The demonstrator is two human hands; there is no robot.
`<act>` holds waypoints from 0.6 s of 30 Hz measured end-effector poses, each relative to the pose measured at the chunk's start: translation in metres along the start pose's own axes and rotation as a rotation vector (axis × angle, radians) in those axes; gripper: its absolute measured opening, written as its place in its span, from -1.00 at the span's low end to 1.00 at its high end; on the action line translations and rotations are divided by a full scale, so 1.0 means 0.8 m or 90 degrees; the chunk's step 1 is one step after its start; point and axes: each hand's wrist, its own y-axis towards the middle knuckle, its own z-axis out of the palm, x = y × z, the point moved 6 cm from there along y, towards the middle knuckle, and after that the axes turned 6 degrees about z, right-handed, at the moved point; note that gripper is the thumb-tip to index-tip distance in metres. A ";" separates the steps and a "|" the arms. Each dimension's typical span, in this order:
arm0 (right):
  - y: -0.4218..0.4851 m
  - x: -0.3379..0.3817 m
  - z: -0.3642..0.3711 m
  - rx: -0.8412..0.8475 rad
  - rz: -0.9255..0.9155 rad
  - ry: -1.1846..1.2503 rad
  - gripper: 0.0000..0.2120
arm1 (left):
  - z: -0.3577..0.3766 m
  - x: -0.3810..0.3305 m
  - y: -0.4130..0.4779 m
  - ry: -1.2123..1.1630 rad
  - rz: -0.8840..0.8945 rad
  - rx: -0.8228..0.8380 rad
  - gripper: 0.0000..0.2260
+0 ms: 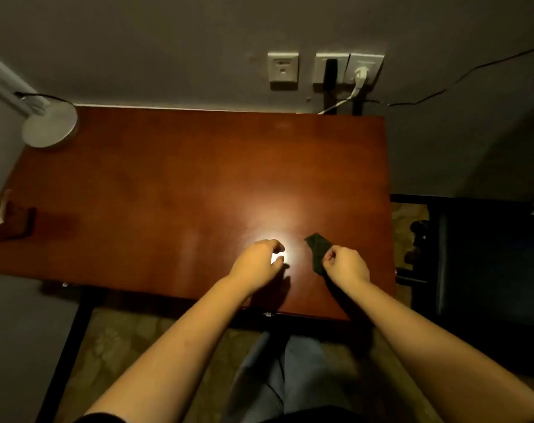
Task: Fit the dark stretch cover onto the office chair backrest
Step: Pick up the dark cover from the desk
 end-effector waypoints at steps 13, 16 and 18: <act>0.019 0.025 0.035 -0.029 0.046 -0.174 -0.76 | -0.012 0.065 -0.063 0.000 -0.094 -0.042 -0.76; 0.022 0.024 0.036 -0.026 0.060 -0.168 -0.83 | -0.014 0.070 -0.067 -0.010 -0.104 -0.049 -0.76; 0.021 0.024 0.034 -0.018 0.061 -0.155 -0.83 | -0.014 0.068 -0.067 -0.013 -0.101 -0.050 -0.76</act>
